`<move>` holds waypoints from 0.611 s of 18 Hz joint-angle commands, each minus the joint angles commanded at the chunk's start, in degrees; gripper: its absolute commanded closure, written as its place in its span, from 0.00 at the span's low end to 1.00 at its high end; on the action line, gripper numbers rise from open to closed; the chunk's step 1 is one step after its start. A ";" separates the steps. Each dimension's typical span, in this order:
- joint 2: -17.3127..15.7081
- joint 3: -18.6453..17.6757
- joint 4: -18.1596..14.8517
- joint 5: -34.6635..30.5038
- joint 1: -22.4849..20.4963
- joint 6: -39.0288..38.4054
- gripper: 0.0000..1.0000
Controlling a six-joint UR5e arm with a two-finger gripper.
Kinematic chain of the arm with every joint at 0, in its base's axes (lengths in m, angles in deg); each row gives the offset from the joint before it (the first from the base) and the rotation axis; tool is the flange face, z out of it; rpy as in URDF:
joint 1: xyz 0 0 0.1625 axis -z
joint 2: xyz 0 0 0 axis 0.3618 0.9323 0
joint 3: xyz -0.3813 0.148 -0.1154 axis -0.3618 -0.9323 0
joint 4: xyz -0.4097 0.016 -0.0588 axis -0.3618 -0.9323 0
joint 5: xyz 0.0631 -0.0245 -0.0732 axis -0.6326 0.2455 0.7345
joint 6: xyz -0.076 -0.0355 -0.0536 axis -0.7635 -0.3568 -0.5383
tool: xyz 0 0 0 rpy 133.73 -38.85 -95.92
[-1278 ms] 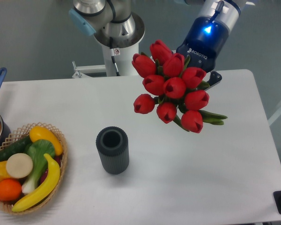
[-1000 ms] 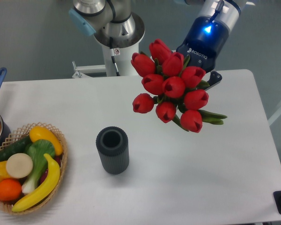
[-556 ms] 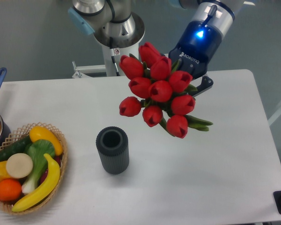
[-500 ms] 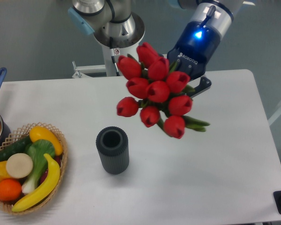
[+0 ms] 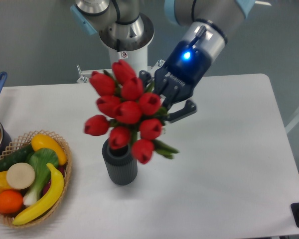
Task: Insert the flowers into the vase
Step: 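Carry the red tulip bouquet over the dark grey vase with the gripper, then lower the tulip stems down into the vase opening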
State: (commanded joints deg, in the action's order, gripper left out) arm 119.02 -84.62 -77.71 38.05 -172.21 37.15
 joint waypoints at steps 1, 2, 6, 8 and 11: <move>0.36 -0.17 0.00 1.95 0.00 0.18 0.75; 0.45 -0.61 0.09 3.10 0.09 0.53 0.75; 0.62 -5.35 0.09 9.41 0.70 4.38 0.79; 0.36 -7.46 0.01 11.02 0.53 5.28 0.79; 0.10 -9.49 0.09 11.11 0.18 5.80 0.78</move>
State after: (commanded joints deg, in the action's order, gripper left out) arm 119.12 -94.11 -77.62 49.16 -172.03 42.95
